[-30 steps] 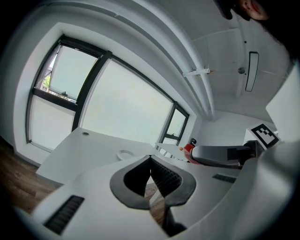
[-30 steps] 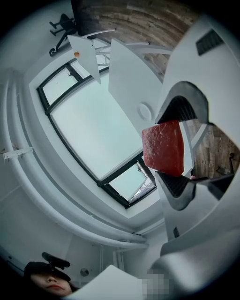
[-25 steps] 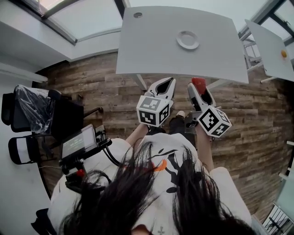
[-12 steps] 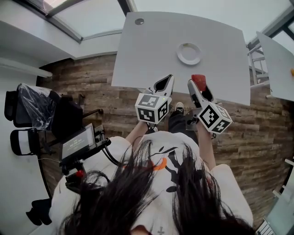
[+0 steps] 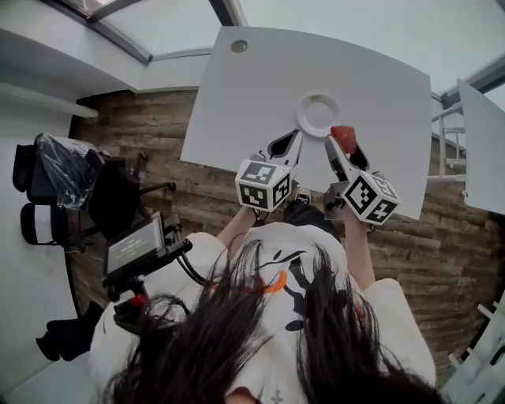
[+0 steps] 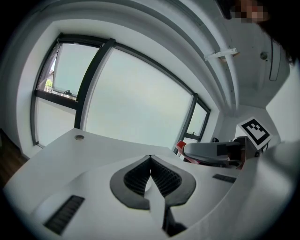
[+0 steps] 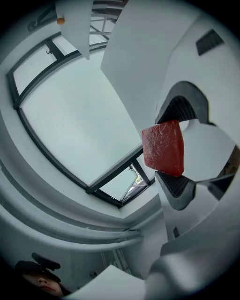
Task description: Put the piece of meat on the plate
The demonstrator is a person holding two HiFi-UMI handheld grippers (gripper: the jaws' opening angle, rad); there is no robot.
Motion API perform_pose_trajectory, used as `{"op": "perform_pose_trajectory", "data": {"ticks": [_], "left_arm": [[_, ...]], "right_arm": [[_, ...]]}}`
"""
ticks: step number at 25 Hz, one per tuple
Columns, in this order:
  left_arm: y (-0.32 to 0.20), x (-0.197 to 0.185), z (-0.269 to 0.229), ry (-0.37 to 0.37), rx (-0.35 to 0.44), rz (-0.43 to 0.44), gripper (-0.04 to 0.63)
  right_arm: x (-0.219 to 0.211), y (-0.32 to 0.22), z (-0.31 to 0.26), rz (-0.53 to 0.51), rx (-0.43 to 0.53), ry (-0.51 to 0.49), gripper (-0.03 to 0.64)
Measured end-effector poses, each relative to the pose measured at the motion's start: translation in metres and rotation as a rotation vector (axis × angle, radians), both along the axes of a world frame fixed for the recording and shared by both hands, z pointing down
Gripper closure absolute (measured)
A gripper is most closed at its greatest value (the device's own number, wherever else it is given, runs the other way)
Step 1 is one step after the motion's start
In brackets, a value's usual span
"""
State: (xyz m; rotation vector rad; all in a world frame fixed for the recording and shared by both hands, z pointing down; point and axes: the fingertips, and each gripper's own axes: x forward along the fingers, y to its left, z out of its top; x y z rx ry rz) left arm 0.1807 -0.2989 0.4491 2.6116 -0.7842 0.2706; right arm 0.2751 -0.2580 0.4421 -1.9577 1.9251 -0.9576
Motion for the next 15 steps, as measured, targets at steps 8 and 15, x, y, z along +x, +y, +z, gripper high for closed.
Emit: {"op": "perform_pose_trajectory", "data": {"ticks": [8,15], "left_arm": [[-0.041,0.038,0.027,-0.058,-0.058,-0.097,0.589],[-0.052,0.038,0.052,-0.081,-0.127,-0.154,0.589]], "right_arm": [[0.049,-0.059,0.046,-0.124,-0.093,0.027,0.302],[0.048,-0.097,0.101,-0.250,-0.191,0.127,0.303]]}}
